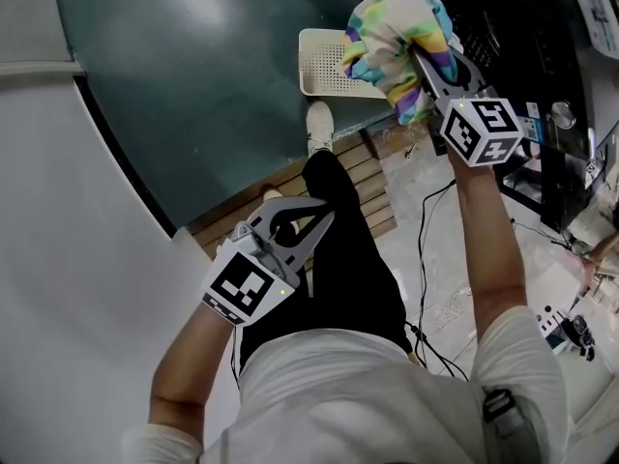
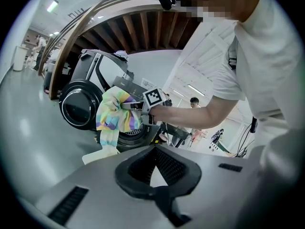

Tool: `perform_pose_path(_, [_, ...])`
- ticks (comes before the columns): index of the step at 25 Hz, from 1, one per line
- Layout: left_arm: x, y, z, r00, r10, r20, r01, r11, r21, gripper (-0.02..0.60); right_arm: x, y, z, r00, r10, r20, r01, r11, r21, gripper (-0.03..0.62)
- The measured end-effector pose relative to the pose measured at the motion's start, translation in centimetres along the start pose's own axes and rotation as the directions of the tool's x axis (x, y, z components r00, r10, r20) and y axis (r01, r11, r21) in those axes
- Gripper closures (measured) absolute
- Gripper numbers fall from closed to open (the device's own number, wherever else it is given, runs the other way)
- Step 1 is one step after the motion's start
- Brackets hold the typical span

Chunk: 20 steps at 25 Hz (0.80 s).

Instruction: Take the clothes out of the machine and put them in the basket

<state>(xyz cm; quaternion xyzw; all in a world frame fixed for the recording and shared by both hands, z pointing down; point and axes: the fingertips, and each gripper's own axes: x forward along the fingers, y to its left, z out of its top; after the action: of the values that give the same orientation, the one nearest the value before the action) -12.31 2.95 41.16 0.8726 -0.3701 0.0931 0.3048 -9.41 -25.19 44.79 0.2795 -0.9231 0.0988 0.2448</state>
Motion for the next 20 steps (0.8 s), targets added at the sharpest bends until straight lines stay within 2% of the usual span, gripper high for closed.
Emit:
perform_pose_path(5, [0.3,0.4,-0.9,1.0,0.009,0.003,-0.009,1.0,-0.027,0.585,2.0,1.1,-2.7,0.997,0.061,-0.052,-0.062,0.998,-0.032,0.477])
perform_pose_path(12, [1.6,2.0,-2.7,1.0,0.018,-0.014,-0.019,0.997,-0.074,0.585,7.2,1.3,-9.6,0.982,0.102,-0.161,-0.118,0.989,-0.093,0.477])
perform_pose_path(16, [2.5,4.0,-3.4,0.999,0.041,-0.025,-0.043,0.993,-0.107,0.585,11.4,1.2,-14.6,0.962,0.132,-0.239,-0.164,0.98,-0.116,0.476])
perform_pose_path(20, [3.3,6.4,-4.1,0.998,0.043,-0.036,-0.047,0.992,-0.117,0.584,16.1,1.1,-20.3,0.93,0.141,-0.339,-0.205,0.965,-0.162,0.476])
